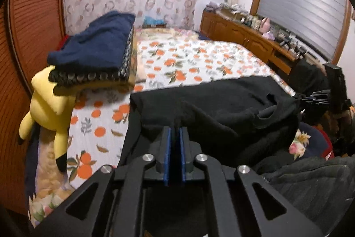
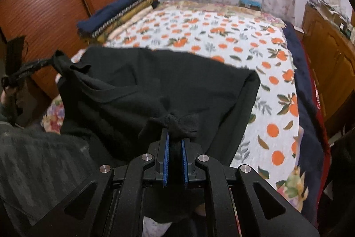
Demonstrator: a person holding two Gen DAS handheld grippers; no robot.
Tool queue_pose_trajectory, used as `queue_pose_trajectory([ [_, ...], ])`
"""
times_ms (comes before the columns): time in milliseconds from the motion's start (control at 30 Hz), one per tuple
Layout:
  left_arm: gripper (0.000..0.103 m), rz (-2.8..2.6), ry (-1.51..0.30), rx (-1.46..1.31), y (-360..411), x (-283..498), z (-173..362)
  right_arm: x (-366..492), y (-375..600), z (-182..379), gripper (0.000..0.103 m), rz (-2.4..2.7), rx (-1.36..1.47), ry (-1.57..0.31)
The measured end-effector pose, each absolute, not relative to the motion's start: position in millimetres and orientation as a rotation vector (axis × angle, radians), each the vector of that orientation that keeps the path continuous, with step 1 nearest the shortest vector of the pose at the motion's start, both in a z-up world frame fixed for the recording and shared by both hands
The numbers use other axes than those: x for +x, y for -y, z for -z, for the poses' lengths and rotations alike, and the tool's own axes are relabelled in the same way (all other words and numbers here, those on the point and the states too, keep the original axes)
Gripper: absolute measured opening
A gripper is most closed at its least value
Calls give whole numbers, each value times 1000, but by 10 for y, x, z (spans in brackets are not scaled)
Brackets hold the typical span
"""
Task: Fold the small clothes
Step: 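Lift the black T-shirt with both tools and fold it over onto itself, then open both tools and release the folded T-shirt onto the bed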
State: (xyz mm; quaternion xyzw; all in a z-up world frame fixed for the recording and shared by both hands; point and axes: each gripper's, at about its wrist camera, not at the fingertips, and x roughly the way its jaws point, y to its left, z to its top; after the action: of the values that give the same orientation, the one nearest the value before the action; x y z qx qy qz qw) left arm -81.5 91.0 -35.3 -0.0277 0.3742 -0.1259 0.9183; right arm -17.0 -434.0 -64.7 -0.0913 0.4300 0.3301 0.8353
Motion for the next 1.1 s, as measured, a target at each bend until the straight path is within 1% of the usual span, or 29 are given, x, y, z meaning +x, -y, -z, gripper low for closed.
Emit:
queue_pose_trajectory([
  [33, 9, 256, -776, -61, -923, -808, 379, -166, 4349, 662, 8, -698, -188, -917],
  [67, 19, 256, -784, -69, -944, -804, 398, -166, 4356, 668, 9, -703, -186, -924],
  [100, 34, 248, -783, -72, -972, -808, 404, -171, 4359, 658, 9, -705, -192, -923],
  [133, 38, 239, -780, -76, -1008, -819, 402, -178, 4363, 639, 10, -705, -199, -922],
  [200, 39, 221, -779, -91, -1090, -815, 371, -187, 4374, 595, 12, -704, -208, -918],
  [333, 40, 155, -779, -81, -1222, -686, 367, -198, 4449, 459, 20, -673, -228, -879],
  [400, 40, 148, -778, -93, -1270, -558, 397, -154, 4512, 384, 30, -644, -216, -855],
  [433, 40, 153, -780, -102, -1289, -480, 424, -124, 4549, 356, 37, -624, -213, -843],
  [467, 40, 153, -787, -107, -1304, -406, 457, -100, 4575, 340, 42, -610, -212, -831],
  [567, 40, 144, -808, -91, -1296, -107, 572, 48, 4626, 324, 49, -564, -212, -806],
  [767, 40, 141, -874, -83, -1173, 283, 756, 495, 4546, 542, 53, -495, -207, -808],
  [867, 40, 152, -888, -73, -1094, 356, 808, 735, 4496, 685, 53, -449, -205, -837],
  [1100, 40, 149, -920, -51, -1029, 476, 894, 1008, 4460, 868, 55, -424, -179, -858],
])
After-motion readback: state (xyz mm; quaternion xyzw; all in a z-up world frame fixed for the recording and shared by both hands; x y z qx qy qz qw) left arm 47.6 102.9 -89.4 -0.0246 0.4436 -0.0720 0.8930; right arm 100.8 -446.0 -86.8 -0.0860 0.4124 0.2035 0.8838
